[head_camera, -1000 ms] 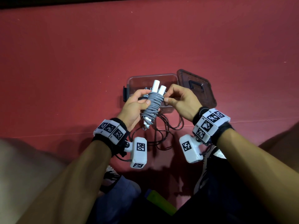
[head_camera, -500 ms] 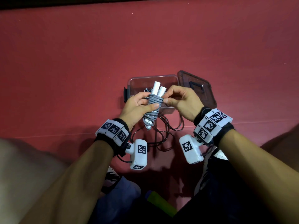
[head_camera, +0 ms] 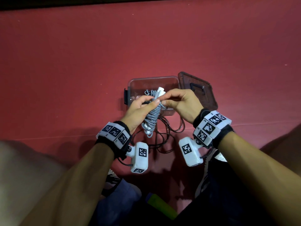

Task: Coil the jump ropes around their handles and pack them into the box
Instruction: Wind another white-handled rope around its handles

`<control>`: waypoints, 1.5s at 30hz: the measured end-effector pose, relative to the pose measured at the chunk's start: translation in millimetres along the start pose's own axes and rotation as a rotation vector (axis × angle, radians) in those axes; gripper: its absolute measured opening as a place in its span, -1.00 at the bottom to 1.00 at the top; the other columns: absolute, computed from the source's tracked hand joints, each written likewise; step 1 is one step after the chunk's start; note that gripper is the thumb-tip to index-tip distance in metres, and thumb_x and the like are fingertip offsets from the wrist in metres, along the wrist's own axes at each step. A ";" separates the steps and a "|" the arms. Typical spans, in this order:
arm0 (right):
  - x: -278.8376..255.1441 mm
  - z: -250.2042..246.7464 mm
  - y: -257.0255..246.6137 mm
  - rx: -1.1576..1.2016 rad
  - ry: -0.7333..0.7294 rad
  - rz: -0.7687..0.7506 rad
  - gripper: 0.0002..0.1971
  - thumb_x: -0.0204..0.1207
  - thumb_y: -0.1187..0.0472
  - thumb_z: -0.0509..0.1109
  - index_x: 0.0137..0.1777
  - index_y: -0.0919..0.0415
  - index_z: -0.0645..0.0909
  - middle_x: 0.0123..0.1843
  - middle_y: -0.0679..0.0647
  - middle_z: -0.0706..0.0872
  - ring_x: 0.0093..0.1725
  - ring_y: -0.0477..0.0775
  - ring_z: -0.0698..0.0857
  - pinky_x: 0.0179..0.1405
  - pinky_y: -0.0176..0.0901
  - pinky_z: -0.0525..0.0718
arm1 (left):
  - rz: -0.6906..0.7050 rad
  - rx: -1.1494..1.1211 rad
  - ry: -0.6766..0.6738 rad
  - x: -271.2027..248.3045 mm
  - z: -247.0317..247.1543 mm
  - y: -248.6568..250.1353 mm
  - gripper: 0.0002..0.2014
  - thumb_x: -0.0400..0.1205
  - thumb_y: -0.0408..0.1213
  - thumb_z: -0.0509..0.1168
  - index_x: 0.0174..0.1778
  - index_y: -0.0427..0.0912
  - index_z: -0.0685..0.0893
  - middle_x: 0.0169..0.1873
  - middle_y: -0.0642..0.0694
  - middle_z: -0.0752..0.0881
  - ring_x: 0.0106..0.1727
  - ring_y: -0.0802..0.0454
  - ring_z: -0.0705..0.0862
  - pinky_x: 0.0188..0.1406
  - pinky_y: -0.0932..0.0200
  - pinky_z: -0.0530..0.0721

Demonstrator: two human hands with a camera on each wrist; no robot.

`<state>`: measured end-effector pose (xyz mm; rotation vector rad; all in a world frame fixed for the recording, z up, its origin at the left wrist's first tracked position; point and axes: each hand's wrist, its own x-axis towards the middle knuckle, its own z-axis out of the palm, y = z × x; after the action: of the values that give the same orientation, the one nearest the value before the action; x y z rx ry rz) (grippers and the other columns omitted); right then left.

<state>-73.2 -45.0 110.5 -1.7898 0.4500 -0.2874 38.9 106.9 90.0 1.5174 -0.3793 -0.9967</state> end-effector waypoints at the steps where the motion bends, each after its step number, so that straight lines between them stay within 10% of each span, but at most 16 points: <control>1: -0.1 0.0 0.1 -0.017 -0.004 -0.004 -0.79 0.52 0.38 0.53 -0.05 0.02 0.83 -0.06 -0.02 0.84 0.02 -0.04 0.80 0.19 -0.09 0.72 | 0.012 0.018 0.013 0.1 0.0 -0.4 -0.57 0.61 -0.05 0.48 0.31 -0.20 0.67 -0.10 -0.07 0.84 -0.03 0.03 0.81 0.16 -0.04 0.71; 13: -2.8 6.1 -1.2 0.064 -0.026 0.038 -0.64 0.33 0.45 0.66 0.08 0.20 0.69 -0.08 0.01 0.76 -0.19 -0.11 0.69 -0.13 -0.25 0.72 | 0.033 -0.021 0.142 2.9 -2.7 5.5 -0.67 0.71 -0.15 0.40 0.30 -0.29 0.68 -0.02 -0.20 0.85 0.00 -0.09 0.83 0.20 -0.17 0.78; 18: -0.6 4.3 2.0 0.043 0.010 0.047 -0.66 0.39 0.46 0.61 0.11 0.14 0.76 -0.14 0.07 0.78 -0.17 -0.10 0.72 0.01 -0.09 0.79 | 0.002 -0.106 0.099 0.6 1.4 8.8 -0.55 0.54 -0.06 0.42 0.23 -0.30 0.70 0.11 -0.37 0.81 0.07 -0.21 0.80 0.33 -0.27 0.71; 23: -3.4 3.8 -9.0 0.015 0.004 0.053 -0.72 0.48 0.36 0.58 0.17 0.17 0.79 -0.01 0.01 0.85 -0.02 -0.18 0.80 0.09 -0.41 0.69 | -0.008 -0.160 0.039 -1.3 -2.6 8.5 -0.63 0.63 -0.14 0.41 0.26 -0.30 0.71 0.07 -0.29 0.81 0.11 -0.15 0.78 0.41 -0.25 0.66; 30: -0.8 0.6 -5.8 -0.031 -0.001 0.028 -0.81 0.60 0.28 0.49 0.17 0.15 0.81 0.12 0.01 0.83 0.15 -0.07 0.78 0.25 -0.21 0.68 | 0.002 -0.090 0.034 -3.0 -1.4 8.1 -0.61 0.65 -0.34 0.44 0.40 -0.33 0.62 0.02 -0.24 0.83 -0.01 -0.05 0.83 0.07 0.08 0.76; 37: -1.4 -0.6 -4.6 0.035 0.011 0.059 -0.82 0.61 0.38 0.44 0.08 0.13 0.80 -0.12 -0.03 0.85 -0.13 -0.12 0.81 0.03 -0.29 0.73 | 0.013 -0.104 -0.057 -4.4 -3.3 8.3 -0.70 0.71 -0.44 0.32 0.38 -0.26 0.59 0.14 -0.45 0.74 0.05 -0.16 0.76 0.14 0.02 0.75; 45: -2.9 -0.9 -8.7 0.188 0.009 0.169 -0.86 0.62 0.45 0.40 0.08 0.37 0.78 -0.24 0.08 0.84 -0.25 -0.08 0.80 -0.14 -0.35 0.74 | 0.024 -0.130 -0.106 -6.0 -1.1 12.2 -0.59 0.56 -0.32 0.39 0.36 -0.17 0.65 0.05 -0.20 0.82 0.10 -0.10 0.79 0.25 0.05 0.72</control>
<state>-74.9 -42.6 119.2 -1.5575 0.5589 -0.2121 40.0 109.2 103.4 1.3441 -0.3995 -1.0652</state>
